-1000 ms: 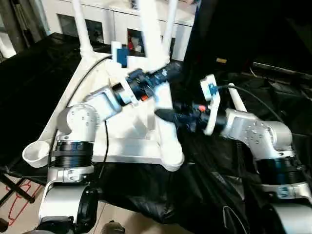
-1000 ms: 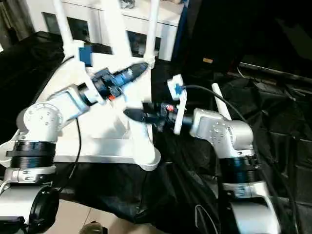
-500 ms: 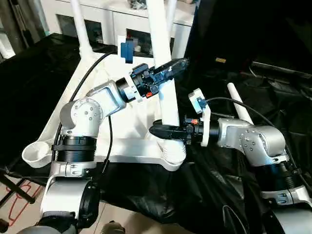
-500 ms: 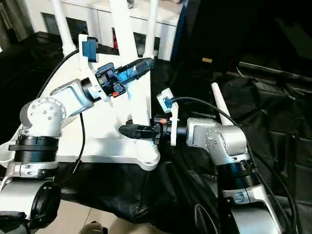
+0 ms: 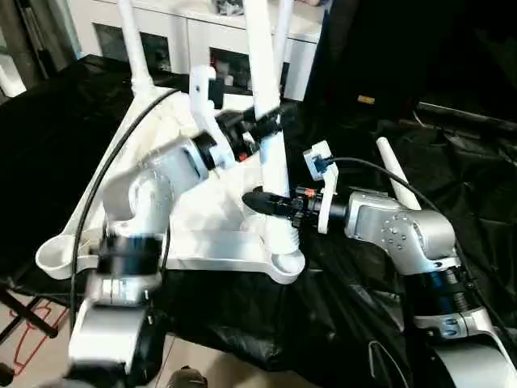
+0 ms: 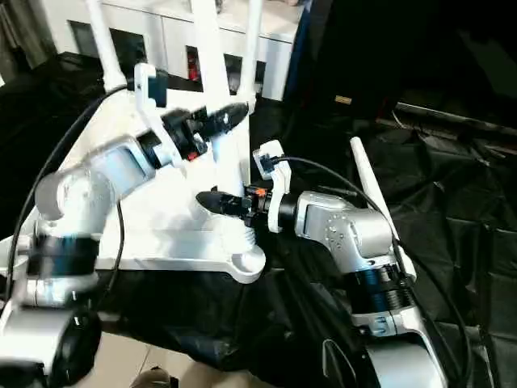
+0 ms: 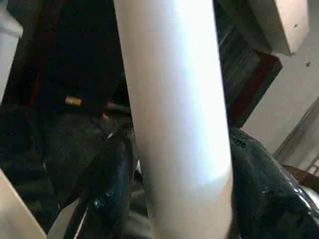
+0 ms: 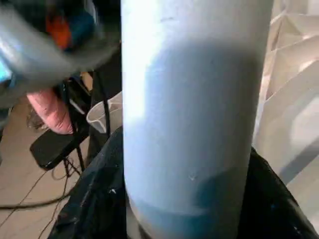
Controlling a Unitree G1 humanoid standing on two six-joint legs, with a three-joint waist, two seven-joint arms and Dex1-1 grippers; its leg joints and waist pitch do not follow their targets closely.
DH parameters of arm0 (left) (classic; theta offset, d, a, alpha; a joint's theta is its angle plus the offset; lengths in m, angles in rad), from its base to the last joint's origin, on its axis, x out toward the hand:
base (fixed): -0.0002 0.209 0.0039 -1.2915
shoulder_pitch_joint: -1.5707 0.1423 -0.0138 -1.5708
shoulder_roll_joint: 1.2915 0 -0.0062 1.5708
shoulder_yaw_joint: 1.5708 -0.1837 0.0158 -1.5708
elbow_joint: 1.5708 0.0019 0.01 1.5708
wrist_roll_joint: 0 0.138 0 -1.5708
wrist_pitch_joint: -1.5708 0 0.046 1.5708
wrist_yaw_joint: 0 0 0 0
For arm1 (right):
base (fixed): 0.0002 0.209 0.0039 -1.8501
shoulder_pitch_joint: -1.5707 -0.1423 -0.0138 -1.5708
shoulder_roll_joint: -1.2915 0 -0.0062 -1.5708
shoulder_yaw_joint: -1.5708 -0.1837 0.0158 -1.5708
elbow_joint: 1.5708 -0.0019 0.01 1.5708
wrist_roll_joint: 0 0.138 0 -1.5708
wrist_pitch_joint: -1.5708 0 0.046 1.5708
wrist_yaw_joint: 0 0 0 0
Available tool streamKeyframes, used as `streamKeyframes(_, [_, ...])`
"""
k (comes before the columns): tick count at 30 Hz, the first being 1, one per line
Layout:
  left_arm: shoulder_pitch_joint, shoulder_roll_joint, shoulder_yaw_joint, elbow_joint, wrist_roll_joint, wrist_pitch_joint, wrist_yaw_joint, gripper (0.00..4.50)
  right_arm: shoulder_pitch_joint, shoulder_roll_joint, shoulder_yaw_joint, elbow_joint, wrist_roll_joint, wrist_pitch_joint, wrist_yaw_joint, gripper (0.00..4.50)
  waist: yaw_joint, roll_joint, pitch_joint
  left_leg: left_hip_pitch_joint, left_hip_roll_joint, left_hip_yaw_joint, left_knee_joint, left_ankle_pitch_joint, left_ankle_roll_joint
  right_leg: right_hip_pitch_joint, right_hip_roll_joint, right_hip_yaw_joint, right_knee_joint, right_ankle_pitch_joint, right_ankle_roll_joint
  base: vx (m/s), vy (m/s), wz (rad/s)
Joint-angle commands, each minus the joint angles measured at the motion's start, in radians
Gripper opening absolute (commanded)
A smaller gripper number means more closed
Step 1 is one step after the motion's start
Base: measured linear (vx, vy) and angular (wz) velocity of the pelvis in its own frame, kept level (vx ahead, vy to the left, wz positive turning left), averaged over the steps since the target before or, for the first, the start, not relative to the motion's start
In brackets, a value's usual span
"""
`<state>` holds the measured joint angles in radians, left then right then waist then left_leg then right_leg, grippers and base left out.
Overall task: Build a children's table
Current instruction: Pick table leg
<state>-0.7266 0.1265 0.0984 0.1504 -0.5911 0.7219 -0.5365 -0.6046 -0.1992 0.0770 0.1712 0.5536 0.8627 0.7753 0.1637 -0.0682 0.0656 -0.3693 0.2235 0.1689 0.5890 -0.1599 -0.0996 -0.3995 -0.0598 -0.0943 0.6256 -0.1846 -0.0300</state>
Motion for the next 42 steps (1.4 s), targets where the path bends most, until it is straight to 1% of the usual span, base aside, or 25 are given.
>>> streamKeyframes(1, [0.021, -0.003, -0.025, -0.005, 0.034, 0.018, 0.027, 2.64, -0.023, -0.004, -0.028, -0.017, 0.005, -0.027, 0.0, 1.91, -0.004, 0.017, -0.08, 0.012, 0.013, -0.002, -0.064, -0.161, -0.058, 0.06, -0.081, 0.057, -0.074, -0.156, -0.103, 0.0, 0.0, 0.0])
streamKeyframes(3, [0.024, -0.012, -0.014, -0.008, 0.031, 0.01, 0.042, 2.46, -0.022, -0.005, -0.028, -0.022, 0.005, -0.025, 0.002, 1.91, -0.003, 0.015, -0.08, 0.012, 0.012, -0.001, -0.064, -0.165, -0.056, 0.06, -0.081, 0.057, -0.075, -0.166, -0.098, 0.0, 0.0, 0.0])
streamKeyframes(4, [0.022, -0.016, -0.002, -0.005, 0.025, 0.006, 0.047, 2.43, -0.022, -0.008, -0.026, -0.023, 0.003, -0.024, 0.006, 1.91, -0.003, 0.01, -0.078, 0.012, 0.013, -0.001, -0.064, -0.174, -0.055, 0.059, -0.082, 0.057, -0.079, -0.185, -0.093, 0.0, 0.0, 0.0])
streamKeyframes(5, [0.022, -0.016, -0.002, -0.005, 0.024, 0.006, 0.048, 2.43, -0.022, -0.009, -0.026, -0.023, 0.003, -0.025, 0.006, 1.91, -0.002, 0.012, -0.078, 0.012, 0.012, -0.001, -0.064, -0.175, -0.055, 0.059, -0.083, 0.057, -0.079, -0.194, -0.091, 0.0, 0.0, 0.0])
streamKeyframes(7, [0.02, -0.02, 0.012, -0.007, 0.015, 0.002, 0.056, 2.16, -0.022, -0.015, -0.022, -0.02, 0.0, -0.026, 0.011, 1.91, -0.002, 0.011, -0.078, 0.011, 0.012, -0.002, -0.064, -0.171, -0.054, 0.059, -0.082, 0.057, -0.08, -0.21, -0.078, 0.0, 0.0, 0.0])
streamKeyframes(8, [0.019, -0.023, 0.02, -0.01, 0.01, 0.0, 0.061, 2.1, -0.023, -0.018, -0.019, -0.019, -0.003, -0.029, 0.013, 1.91, -0.002, 0.012, -0.078, 0.011, 0.012, -0.002, -0.064, -0.17, -0.054, 0.059, -0.082, 0.057, -0.08, -0.209, -0.077, 0.0, 0.0, 0.0])
streamKeyframes(10, [0.018, -0.026, 0.027, -0.013, -0.001, -0.002, 0.065, 2.11, -0.025, -0.023, -0.016, -0.017, -0.007, -0.034, 0.014, 1.91, -0.002, 0.011, -0.078, 0.011, 0.012, -0.001, -0.064, -0.173, -0.055, 0.058, -0.082, 0.057, -0.081, -0.209, -0.079, 0.0, 0.0, 0.0])
streamKeyframes(12, [0.015, -0.024, 0.021, -0.015, -0.004, -0.005, 0.053, 1.98, -0.025, -0.031, -0.009, -0.02, -0.021, -0.048, 0.012, 1.91, -0.002, 0.009, -0.078, 0.011, 0.012, -0.001, -0.064, -0.168, -0.054, 0.058, -0.082, 0.057, -0.08, -0.209, -0.075, 0.0, 0.0, 0.0])
streamKeyframes(13, [0.015, -0.022, 0.017, -0.016, -0.004, -0.005, 0.047, 1.98, -0.024, -0.033, -0.006, -0.022, -0.027, -0.054, 0.01, 1.91, -0.002, 0.01, -0.078, 0.011, 0.011, -0.001, -0.063, -0.165, -0.053, 0.058, -0.081, 0.057, -0.081, -0.207, -0.073, 0.0, 0.0, 0.0])
streamKeyframes(14, [0.013, -0.022, 0.014, -0.016, -0.002, -0.006, 0.046, 1.97, -0.025, -0.033, -0.007, -0.018, -0.03, -0.058, 0.007, 2.61, -0.003, 0.01, -0.078, 0.011, 0.012, -0.001, -0.063, -0.166, -0.054, 0.058, -0.081, 0.057, -0.08, -0.207, -0.073, 0.0, 0.0, 0.0])
streamKeyframes(15, [0.011, -0.02, 0.007, -0.019, 0.002, -0.005, 0.043, 1.95, -0.028, -0.031, -0.015, -0.008, -0.024, -0.044, 0.0, 2.61, -0.003, 0.005, -0.078, 0.011, 0.011, 0.0, -0.063, -0.162, -0.051, 0.058, -0.081, 0.057, -0.08, -0.212, -0.072, 0.0, 0.0, 0.0])
streamKeyframes(16, [0.01, -0.016, -0.003, -0.022, 0.008, -0.007, 0.04, 1.94, -0.031, -0.031, -0.02, -0.001, -0.019, -0.035, -0.001, 2.61, -0.004, 0.002, -0.078, 0.01, 0.012, 0.0, -0.064, -0.158, -0.049, 0.058, -0.081, 0.057, -0.08, -0.21, -0.071, 0.0, 0.0, 0.0])
streamKeyframes(17, [0.008, -0.009, -0.016, -0.027, 0.019, -0.01, 0.034, 1.94, -0.036, -0.034, -0.022, 0.005, -0.017, -0.024, -0.002, 2.7, -0.003, 0.001, -0.078, 0.01, 0.012, 0.0, -0.063, -0.156, -0.049, 0.058, -0.081, 0.057, -0.079, -0.21, -0.07, 0.0, 0.0, 0.0])
streamKeyframes(18, [0.007, -0.004, -0.028, -0.031, 0.028, -0.013, 0.029, 1.93, -0.04, -0.039, -0.02, 0.008, -0.02, -0.019, -0.003, 2.87, -0.005, 0.003, -0.078, 0.011, 0.012, -0.001, -0.065, -0.157, -0.048, 0.057, -0.08, 0.057, -0.079, -0.217, -0.063, 0.0, 0.0, 0.0])
streamKeyframes(20, [0.005, 0.003, -0.046, -0.035, 0.042, -0.021, 0.022, 1.89, -0.048, -0.054, -0.011, 0.014, -0.031, -0.012, -0.002, 3.07, -0.005, 0.0, -0.077, 0.01, 0.012, -0.001, -0.065, -0.152, -0.047, 0.058, -0.08, 0.057, -0.081, -0.223, -0.053, 0.0, 0.0, 0.0])
streamKeyframes(21, [0.004, 0.006, -0.052, -0.036, 0.045, -0.023, 0.018, 1.88, -0.051, -0.064, -0.004, 0.018, -0.037, -0.006, 0.002, 3.1, -0.004, 0.001, -0.077, 0.012, 0.012, 0.0, -0.064, -0.147, -0.048, 0.056, -0.08, 0.058, -0.08, -0.22, -0.054, 0.0, 0.0, 0.0])
streamKeyframes(24, [-0.002, 0.013, -0.069, -0.035, 0.055, -0.029, 0.013, 1.88, -0.053, -0.106, 0.029, 0.021, -0.053, -0.006, 0.051, 3.11, -0.001, -0.003, -0.079, 0.01, 0.012, 0.002, -0.062, -0.14, -0.047, 0.058, -0.081, 0.058, -0.077, -0.192, -0.062, 0.0, 0.0, 0.0])
streamKeyframes(25, [-0.002, 0.013, -0.069, -0.035, 0.055, -0.029, 0.013, 1.88, -0.053, -0.107, 0.03, 0.02, -0.053, -0.007, 0.053, 3.11, 0.0, -0.002, -0.079, 0.009, 0.012, 0.001, -0.062, -0.138, -0.047, 0.059, -0.081, 0.057, -0.076, -0.186, -0.066, 0.0, 0.0, 0.0])
streamKeyframes(28, [-0.009, 0.014, -0.067, -0.037, 0.048, -0.028, 0.001, 1.88, -0.044, -0.144, 0.06, 0.003, -0.061, -0.013, 0.1, 3.11, 0.0, -0.004, -0.078, 0.008, 0.011, 0.002, -0.061, -0.136, -0.042, 0.061, -0.081, 0.058, -0.076, -0.182, -0.068, 0.0, 0.0, 0.0])
streamKeyframes(29, [-0.01, 0.013, -0.067, -0.041, 0.046, -0.028, -0.003, 1.88, -0.044, -0.149, 0.065, 0.005, -0.064, -0.016, 0.103, 3.11, 0.0, -0.007, -0.078, 0.008, 0.011, 0.002, -0.061, -0.135, -0.041, 0.061, -0.081, 0.058, -0.076, -0.185, -0.069, 0.0, 0.0, 0.0])
streamKeyframes(32, [-0.008, 0.01, -0.071, -0.052, 0.042, -0.023, -0.01, 1.88, -0.044, -0.15, 0.076, 0.012, -0.073, -0.023, 0.105, 3.11, -0.001, -0.006, -0.078, 0.008, 0.011, 0.002, -0.06, -0.134, -0.038, 0.059, -0.082, 0.057, -0.077, -0.201, -0.076, 0.0, 0.0, 0.0])
streamKeyframes(35, [-0.001, 0.008, -0.088, -0.071, 0.038, -0.023, -0.025, 1.88, -0.051, -0.14, 0.089, 0.033, -0.097, -0.042, 0.097, 3.11, -0.002, -0.007, -0.077, 0.008, 0.012, 0.002, -0.06, -0.138, -0.04, 0.058, -0.082, 0.057, -0.077, -0.207, -0.08, 0.0, 0.0, 0.0])
streamKeyframes(37, [0.003, 0.008, -0.101, -0.081, 0.038, -0.02, -0.03, 1.88, -0.06, -0.126, 0.086, 0.053, -0.101, -0.052, 0.087, 3.11, -0.002, -0.008, -0.078, 0.009, 0.013, 0.002, -0.06, -0.138, -0.039, 0.058, -0.084, 0.057, -0.077, -0.211, -0.085, 0.0, 0.0, 0.0])
streamKeyframes(40, [0.006, 0.005, -0.108, -0.088, 0.035, -0.016, -0.034, 1.88, -0.065, -0.121, 0.087, 0.064, -0.103, -0.057, 0.087, 3.11, -0.002, -0.005, -0.077, 0.01, 0.012, 0.003, -0.059, -0.142, -0.038, 0.057, -0.082, 0.057, -0.077, -0.209, -0.085, 0.0, 0.0, 0.0])
streamKeyframes(42, [0.007, 0.005, -0.112, -0.092, 0.034, -0.014, -0.04, 1.88, -0.066, -0.119, 0.086, 0.067, -0.103, -0.059, 0.086, 3.11, -0.002, -0.006, -0.077, 0.008, 0.012, 0.002, -0.06, -0.142, -0.039, 0.058, -0.082, 0.057, -0.077, -0.212, -0.083, 0.0, 0.0, 0.0])
